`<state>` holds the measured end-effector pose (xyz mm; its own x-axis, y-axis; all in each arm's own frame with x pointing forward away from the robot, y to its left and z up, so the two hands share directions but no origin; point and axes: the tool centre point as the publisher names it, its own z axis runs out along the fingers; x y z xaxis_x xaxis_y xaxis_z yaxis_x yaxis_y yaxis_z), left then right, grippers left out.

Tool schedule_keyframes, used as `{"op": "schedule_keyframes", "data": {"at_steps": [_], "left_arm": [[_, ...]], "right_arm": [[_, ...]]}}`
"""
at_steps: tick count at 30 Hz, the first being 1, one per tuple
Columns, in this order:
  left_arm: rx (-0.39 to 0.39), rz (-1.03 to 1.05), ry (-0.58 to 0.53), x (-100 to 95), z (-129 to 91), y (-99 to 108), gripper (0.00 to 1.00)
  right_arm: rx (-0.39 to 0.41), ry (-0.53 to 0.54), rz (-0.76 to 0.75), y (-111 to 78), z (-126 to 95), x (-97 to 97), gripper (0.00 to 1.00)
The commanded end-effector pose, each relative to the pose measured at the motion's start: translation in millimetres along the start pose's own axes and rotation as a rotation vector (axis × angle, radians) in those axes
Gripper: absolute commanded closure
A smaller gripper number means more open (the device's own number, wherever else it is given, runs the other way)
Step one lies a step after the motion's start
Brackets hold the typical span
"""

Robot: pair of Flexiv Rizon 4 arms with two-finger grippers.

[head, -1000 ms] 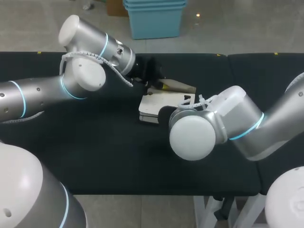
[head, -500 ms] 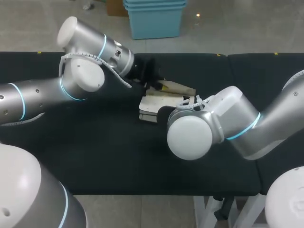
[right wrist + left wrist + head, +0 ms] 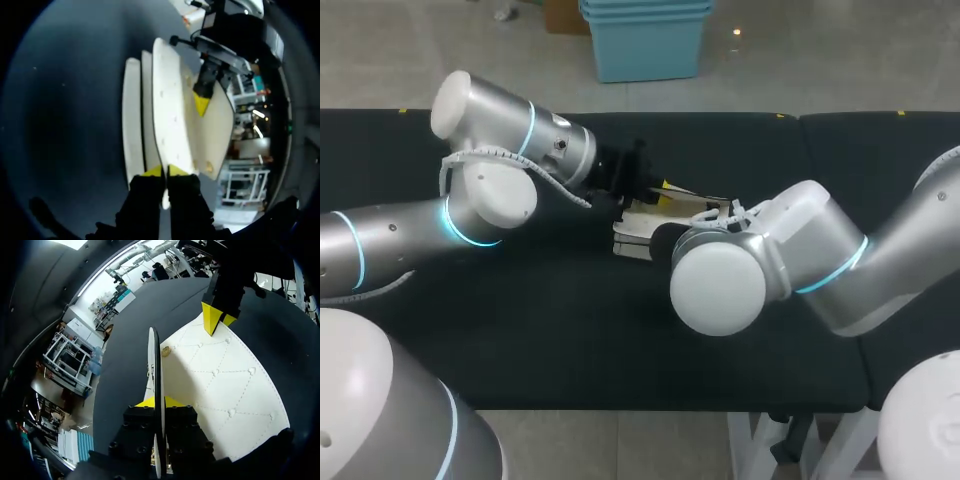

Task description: Pick up the bag, open it, inspect its contents, close it, and place it on the opposite side

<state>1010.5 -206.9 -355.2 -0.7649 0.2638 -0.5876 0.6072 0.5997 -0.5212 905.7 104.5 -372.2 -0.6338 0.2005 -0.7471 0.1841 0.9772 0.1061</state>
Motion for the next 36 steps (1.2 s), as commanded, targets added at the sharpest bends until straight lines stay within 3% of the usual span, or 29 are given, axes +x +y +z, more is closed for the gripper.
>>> {"op": "schedule_keyframes", "data": {"at_steps": [1, 3, 5, 13, 15, 16, 36], "left_arm": [[0.020, -0.032, -0.015, -0.5, -10, -2, 0.63], [0.025, -0.052, -0.016, -4.6, -16, -3, 0.38], [0.034, -0.065, -0.012, -8.7, -21, -5, 0.36], [0.043, -0.062, -0.018, -17.4, -29, -7, 0.67], [0.039, -0.055, -0.021, -17.9, -29, -6, 0.84], [0.034, -0.046, -0.023, -17.2, -28, -6, 1.00], [0.039, 0.081, -0.033, 31.4, -19, -9, 1.00]], "right_arm": [[0.001, -0.005, 0.001, 1.5, 3, 0.4, 1.00], [0.001, -0.005, 0.001, 1.5, 3, 0.4, 1.00], [0.001, -0.005, 0.001, 1.5, 3, 0.4, 1.00], [0.001, -0.005, 0.001, 1.5, 3, 0.4, 1.00], [0.001, -0.005, 0.001, 1.5, 3, 0.4, 1.00], [0.001, -0.005, 0.001, 1.5, 3, 0.4, 1.00], [0.001, -0.005, 0.001, 1.5, 3, 0.4, 1.00]]}}
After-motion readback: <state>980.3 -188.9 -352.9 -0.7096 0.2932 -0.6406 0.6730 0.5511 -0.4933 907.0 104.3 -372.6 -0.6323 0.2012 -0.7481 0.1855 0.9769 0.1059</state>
